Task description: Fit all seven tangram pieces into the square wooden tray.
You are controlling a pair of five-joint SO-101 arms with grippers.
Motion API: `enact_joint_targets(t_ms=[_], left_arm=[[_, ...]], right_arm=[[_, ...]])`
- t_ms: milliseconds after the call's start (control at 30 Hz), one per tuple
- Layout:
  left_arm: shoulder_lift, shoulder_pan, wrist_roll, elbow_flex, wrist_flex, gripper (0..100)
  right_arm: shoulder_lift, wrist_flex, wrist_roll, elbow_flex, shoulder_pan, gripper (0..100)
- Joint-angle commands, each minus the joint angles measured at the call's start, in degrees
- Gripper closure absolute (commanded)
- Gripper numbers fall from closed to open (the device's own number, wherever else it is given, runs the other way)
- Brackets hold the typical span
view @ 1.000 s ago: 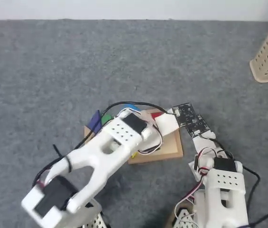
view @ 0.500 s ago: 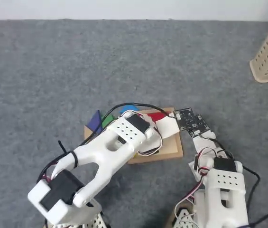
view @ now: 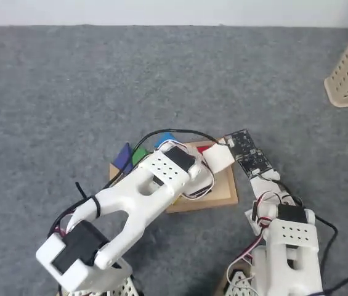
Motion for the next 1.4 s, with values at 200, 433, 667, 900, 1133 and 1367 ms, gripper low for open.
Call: enact_joint_targets(t_ms=[200,433,667,900,1133,1367], left_arm=[[-0.7,-0.35,2.55,-2.51,-0.88,87],[-0.35,-0.35,0.18,-2.33,-0.7,87],[7.21,-0.35,-1.49,-4.62,-0.7,86],[5.63,-0.62,-2.29,-4.62,-0.35,83],[-3.87,-2.02,-2.29,-4.35,5.1,83],[-5.98,-3.43,-0.44,-1.19,0.7,83]], right_arm=[[-1.54,-2.86,-4.04,-0.18,14.99,99.2],[-1.54,-2.77,-4.13,-0.18,15.43,99.2],[-1.54,-2.86,-3.96,-0.09,15.34,99.2],[-1.54,-2.95,-3.78,0.18,13.14,99.2],[-1.54,-2.95,-3.78,0.18,13.14,99.2],[-1.54,-2.95,-3.78,0.18,13.05,99.2]])
